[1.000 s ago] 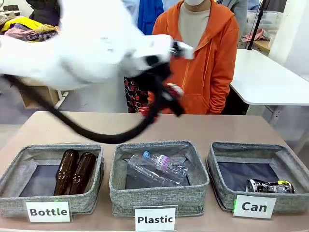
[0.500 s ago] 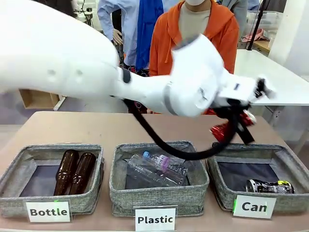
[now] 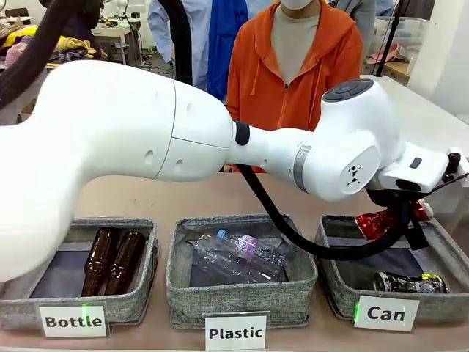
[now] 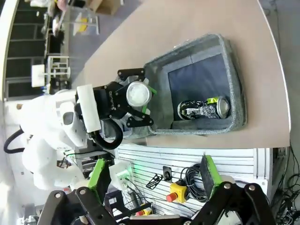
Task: Sort the can waste into the basket.
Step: Pick up the can waste from the table and place it in the right Fabric basket.
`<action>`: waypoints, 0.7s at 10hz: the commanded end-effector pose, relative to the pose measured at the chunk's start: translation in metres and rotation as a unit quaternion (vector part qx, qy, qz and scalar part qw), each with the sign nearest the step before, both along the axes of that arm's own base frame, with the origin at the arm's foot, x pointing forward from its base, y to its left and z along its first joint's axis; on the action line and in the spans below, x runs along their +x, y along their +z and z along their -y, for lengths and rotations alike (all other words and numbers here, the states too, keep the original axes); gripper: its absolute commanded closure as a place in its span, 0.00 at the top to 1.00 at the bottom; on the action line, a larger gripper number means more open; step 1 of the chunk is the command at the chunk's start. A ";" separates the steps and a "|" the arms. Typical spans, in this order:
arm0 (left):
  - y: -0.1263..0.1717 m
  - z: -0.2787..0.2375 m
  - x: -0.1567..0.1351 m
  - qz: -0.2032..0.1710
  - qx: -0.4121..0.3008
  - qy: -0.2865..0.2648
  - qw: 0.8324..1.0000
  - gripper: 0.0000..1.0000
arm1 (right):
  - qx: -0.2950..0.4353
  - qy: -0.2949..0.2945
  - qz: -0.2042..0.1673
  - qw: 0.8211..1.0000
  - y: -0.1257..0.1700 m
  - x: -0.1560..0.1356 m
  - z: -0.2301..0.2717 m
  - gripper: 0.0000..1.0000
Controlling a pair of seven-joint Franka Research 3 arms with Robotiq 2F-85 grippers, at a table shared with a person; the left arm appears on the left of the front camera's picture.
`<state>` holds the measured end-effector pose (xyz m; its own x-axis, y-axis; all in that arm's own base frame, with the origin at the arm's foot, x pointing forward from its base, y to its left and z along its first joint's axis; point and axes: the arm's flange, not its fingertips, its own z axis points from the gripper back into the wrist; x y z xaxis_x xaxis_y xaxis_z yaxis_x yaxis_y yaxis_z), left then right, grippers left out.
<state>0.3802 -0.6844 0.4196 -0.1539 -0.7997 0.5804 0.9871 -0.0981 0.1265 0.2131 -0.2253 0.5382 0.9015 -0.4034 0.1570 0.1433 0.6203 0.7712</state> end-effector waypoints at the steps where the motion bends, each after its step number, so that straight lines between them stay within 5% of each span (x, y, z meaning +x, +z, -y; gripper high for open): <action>1: 0.008 0.007 0.007 -0.004 0.013 0.029 0.999 0.00 | 0.005 -0.001 -0.004 1.000 0.001 -0.001 0.001 1.00; 4: 0.013 -0.001 0.009 -0.009 0.008 0.031 0.999 0.90 | 0.005 -0.001 -0.004 1.000 0.001 -0.001 0.001 1.00; 5: 0.014 -0.002 0.012 -0.010 0.008 0.028 1.000 1.00 | 0.005 -0.001 -0.004 1.000 0.001 -0.001 0.001 1.00; 6: 0.014 -0.004 0.015 -0.011 0.008 0.028 1.000 0.72 | 0.005 -0.001 -0.004 1.000 0.001 -0.001 0.001 1.00; 7: 0.017 -0.006 0.014 -0.011 0.006 0.030 0.999 1.00 | 0.005 -0.001 -0.004 1.000 0.001 -0.001 0.001 1.00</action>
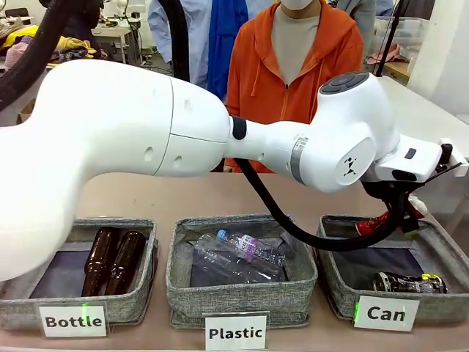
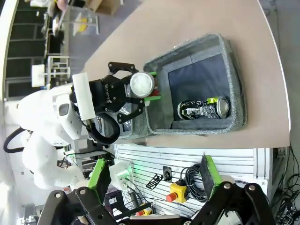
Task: Sort the can waste into the basket.
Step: Pick up the can waste from the table and place it in the right Fabric basket.
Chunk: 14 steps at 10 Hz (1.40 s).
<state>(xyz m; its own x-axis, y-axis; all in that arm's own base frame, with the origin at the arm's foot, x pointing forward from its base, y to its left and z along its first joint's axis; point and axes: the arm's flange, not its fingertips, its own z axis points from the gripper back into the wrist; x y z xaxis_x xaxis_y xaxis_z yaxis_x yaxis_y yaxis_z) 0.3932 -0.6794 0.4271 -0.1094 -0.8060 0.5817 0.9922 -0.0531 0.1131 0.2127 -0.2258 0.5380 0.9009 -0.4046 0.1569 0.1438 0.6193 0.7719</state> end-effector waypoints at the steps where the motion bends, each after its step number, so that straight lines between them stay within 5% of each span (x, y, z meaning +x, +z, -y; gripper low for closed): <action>1: 0.011 -0.001 -0.001 0.001 -0.001 0.009 1.000 1.00 | 0.005 -0.001 -0.004 1.000 0.001 -0.001 0.001 1.00; 6: 0.042 -0.042 -0.014 0.010 -0.003 0.020 1.000 1.00 | 0.005 -0.001 -0.004 1.000 0.001 -0.001 0.001 1.00; 10: 0.099 -0.139 -0.008 -0.039 -0.001 0.092 0.995 1.00 | 0.000 0.000 0.000 1.000 0.000 0.000 0.000 1.00; 14: 0.100 -0.301 0.006 -0.143 -0.027 0.196 0.970 1.00 | 0.014 0.059 -0.038 0.997 0.014 0.086 -0.077 1.00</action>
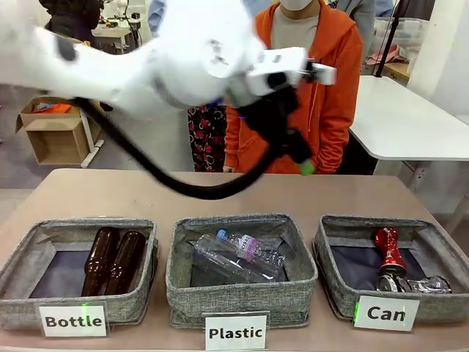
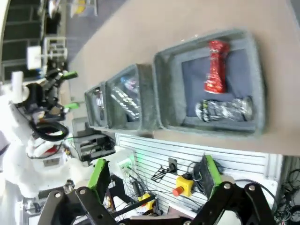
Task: Sort the can waste into the basket.
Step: Pick up the can waste from the table and place it in the right Fabric basket.
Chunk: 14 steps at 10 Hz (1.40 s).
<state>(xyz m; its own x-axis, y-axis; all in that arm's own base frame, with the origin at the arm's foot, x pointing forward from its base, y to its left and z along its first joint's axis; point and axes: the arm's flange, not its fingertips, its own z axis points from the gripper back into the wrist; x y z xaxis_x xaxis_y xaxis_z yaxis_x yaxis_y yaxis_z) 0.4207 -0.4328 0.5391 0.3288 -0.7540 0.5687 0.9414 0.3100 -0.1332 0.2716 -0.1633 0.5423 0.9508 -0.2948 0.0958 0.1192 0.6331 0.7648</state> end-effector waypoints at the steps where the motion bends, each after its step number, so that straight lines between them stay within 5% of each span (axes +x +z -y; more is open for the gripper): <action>1: -0.021 -0.100 -0.019 -0.036 -0.022 0.055 0.998 1.00 | 0.035 0.028 -0.011 0.999 0.014 0.049 -0.042 1.00; 4: -0.054 -0.242 -0.035 -0.115 -0.114 0.165 0.973 1.00 | 0.062 0.098 -0.059 0.992 -0.004 0.093 -0.128 1.00; 7: -0.092 -0.317 -0.033 -0.190 -0.200 0.195 0.941 1.00 | 0.114 0.142 -0.108 0.977 -0.026 0.114 -0.181 1.00; 8: -0.109 -0.338 -0.031 -0.244 -0.253 0.177 0.920 1.00 | 0.126 0.148 -0.116 0.974 -0.036 0.119 -0.190 1.00; 9: -0.124 -0.357 -0.031 -0.277 -0.321 0.169 0.890 1.00 | 0.152 0.153 -0.120 0.969 -0.044 0.125 -0.193 1.00; 10: -0.131 -0.379 -0.029 -0.345 -0.402 0.249 0.811 1.00 | 0.190 0.196 -0.138 0.952 -0.054 0.129 -0.192 1.00; 11: -0.131 -0.402 -0.023 -0.444 -0.470 0.326 0.690 1.00 | 0.222 0.228 -0.131 0.939 -0.068 0.139 -0.183 1.00; 12: -0.133 -0.419 -0.026 -0.453 -0.488 0.364 0.651 1.00 | 0.290 0.263 -0.107 0.914 -0.080 0.147 -0.168 1.00; 13: -0.134 -0.426 -0.031 -0.448 -0.482 0.386 0.646 1.00 | 0.295 0.250 -0.073 0.919 -0.090 0.152 -0.157 1.00; 14: -0.135 -0.429 -0.033 -0.461 -0.478 0.392 0.637 1.00 | 0.247 0.203 -0.058 0.946 -0.101 0.155 -0.151 1.00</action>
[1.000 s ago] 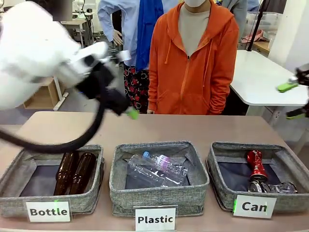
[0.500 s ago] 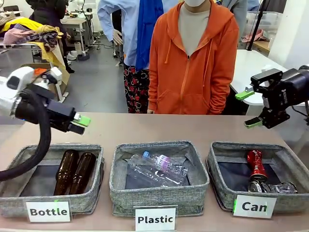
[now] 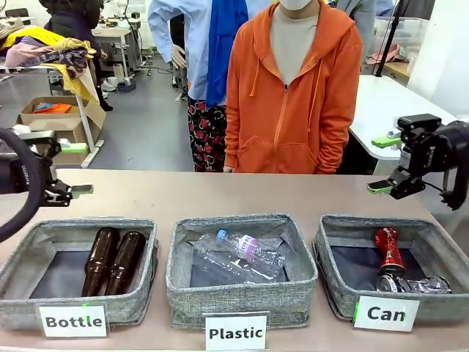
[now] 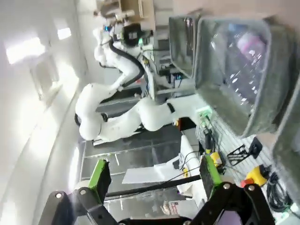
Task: Sort the can waste into the basket.
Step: Pick up the can waste from the table and place it in the right Fabric basket.
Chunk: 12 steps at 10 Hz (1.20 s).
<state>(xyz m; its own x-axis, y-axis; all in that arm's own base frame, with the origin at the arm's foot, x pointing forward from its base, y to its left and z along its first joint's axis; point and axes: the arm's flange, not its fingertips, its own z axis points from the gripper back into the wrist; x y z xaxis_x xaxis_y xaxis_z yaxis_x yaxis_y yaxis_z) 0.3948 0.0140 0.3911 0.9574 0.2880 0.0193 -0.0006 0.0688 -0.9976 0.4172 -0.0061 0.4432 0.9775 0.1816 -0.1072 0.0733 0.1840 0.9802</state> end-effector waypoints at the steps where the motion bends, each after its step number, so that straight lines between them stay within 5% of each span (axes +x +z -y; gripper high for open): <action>1: 0.012 0.020 -0.001 -0.040 -0.020 0.043 0.998 1.00 | -0.039 -0.065 0.025 0.997 -0.006 0.011 0.005 1.00; 2: 0.000 0.000 0.000 0.000 0.000 0.000 1.000 1.00 | 0.000 0.000 0.000 1.000 0.000 0.000 0.000 1.00; 12: 0.000 0.000 0.000 0.000 0.000 0.000 1.000 1.00 | 0.000 0.000 0.000 1.000 0.000 0.000 0.000 1.00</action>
